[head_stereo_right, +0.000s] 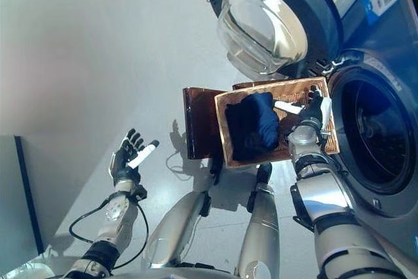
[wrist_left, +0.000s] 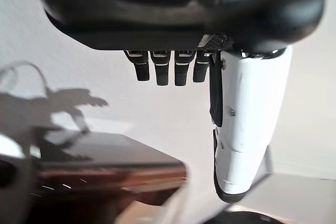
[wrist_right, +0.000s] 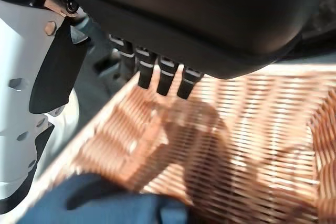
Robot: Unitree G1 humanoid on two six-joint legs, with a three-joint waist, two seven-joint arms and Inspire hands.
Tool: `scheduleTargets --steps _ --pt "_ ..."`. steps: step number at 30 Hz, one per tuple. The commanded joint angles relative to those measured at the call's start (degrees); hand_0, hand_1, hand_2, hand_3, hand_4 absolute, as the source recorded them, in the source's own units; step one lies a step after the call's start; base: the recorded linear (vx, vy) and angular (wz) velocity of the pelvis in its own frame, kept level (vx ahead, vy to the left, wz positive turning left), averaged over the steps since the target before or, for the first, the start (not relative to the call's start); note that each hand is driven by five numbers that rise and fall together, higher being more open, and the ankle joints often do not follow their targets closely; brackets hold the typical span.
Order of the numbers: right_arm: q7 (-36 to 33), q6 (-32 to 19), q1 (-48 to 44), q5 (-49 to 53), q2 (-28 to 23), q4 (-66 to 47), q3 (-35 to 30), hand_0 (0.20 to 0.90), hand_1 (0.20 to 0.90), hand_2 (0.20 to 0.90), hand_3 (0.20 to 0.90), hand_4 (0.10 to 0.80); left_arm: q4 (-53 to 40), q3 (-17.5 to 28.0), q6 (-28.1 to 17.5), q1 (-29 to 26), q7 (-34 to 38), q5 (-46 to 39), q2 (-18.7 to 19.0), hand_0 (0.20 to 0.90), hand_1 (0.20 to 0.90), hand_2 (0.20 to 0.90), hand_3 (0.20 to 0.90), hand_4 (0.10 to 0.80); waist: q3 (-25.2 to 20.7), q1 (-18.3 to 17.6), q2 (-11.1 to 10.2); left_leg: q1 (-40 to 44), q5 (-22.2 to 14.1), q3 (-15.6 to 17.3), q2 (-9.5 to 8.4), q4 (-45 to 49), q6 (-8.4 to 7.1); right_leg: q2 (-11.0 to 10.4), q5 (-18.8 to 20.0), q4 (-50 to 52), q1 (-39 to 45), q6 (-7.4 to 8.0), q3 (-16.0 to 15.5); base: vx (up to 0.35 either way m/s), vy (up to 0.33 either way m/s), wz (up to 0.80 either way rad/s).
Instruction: Pick up the clothes and place them into the washing machine
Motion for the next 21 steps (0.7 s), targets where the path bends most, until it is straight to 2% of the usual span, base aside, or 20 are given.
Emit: scheduleTargets --steps 1,6,12,15,16,21 --pt "-2.3 -1.6 -0.8 -1.9 -0.5 1.0 2.5 0.900 0.900 0.900 0.900 0.800 -9.6 4.8 -5.6 -1.4 2.3 2.1 2.2 0.900 0.900 0.900 0.900 0.800 -1.5 2.4 -2.2 -5.7 -6.2 0.9 1.25 8.1 -4.50 0.0 0.8 -7.0 6.2 -0.77 -0.6 0.010 -0.012 0.28" --pt "-2.9 -1.2 -2.7 -1.5 1.2 2.6 3.9 0.900 0.900 0.900 0.900 0.800 -15.5 4.5 -5.6 -2.8 3.6 4.6 2.4 0.900 0.900 0.900 0.900 0.800 -0.5 3.6 -3.4 -6.8 -6.5 0.3 1.31 9.0 -4.60 0.0 0.4 -6.4 6.0 -0.91 -1.6 0.007 -0.003 0.06" --pt "-3.0 -0.9 -4.5 -0.9 2.1 3.4 4.7 0.900 0.900 0.900 0.900 0.800 -18.6 4.7 -6.0 -4.1 5.0 6.5 2.7 0.900 0.900 0.900 0.900 0.800 0.5 4.9 -3.6 -9.0 -7.0 -0.2 0.67 10.9 -4.50 -0.2 -0.8 -3.9 4.6 -1.03 -2.5 0.013 0.010 0.15" --pt "-3.0 -0.6 -5.3 -1.0 3.1 4.0 5.3 0.900 0.900 0.900 0.900 0.800 -18.4 4.8 -6.0 -4.9 5.9 6.9 2.7 0.900 0.900 0.900 0.900 0.800 1.2 5.7 -3.3 -10.8 -7.9 -0.5 0.02 13.2 -4.18 -0.4 -2.3 -1.0 2.9 -1.33 -2.7 0.044 0.021 0.08" --pt "-3.2 -0.4 -5.7 -1.4 3.5 4.2 5.6 0.900 0.900 0.900 0.900 0.800 -18.5 4.9 -6.0 -5.1 6.4 6.8 2.4 0.900 0.900 0.900 0.900 0.800 1.2 6.1 -3.5 -11.2 -10.5 -0.9 -0.51 14.9 -4.15 -0.5 -4.7 1.0 2.6 -1.29 -2.3 0.115 0.013 0.21" --pt "-3.8 0.8 -5.6 -2.9 4.2 5.6 6.0 0.900 0.900 0.900 0.900 0.800 -18.3 4.7 -5.7 -5.7 7.3 7.6 2.1 0.900 0.900 0.900 0.900 0.800 1.5 6.8 -2.7 -13.1 -11.3 -1.4 -1.38 17.3 -3.84 -1.0 -6.5 4.9 0.8 -1.56 -2.6 0.042 0.011 0.15"
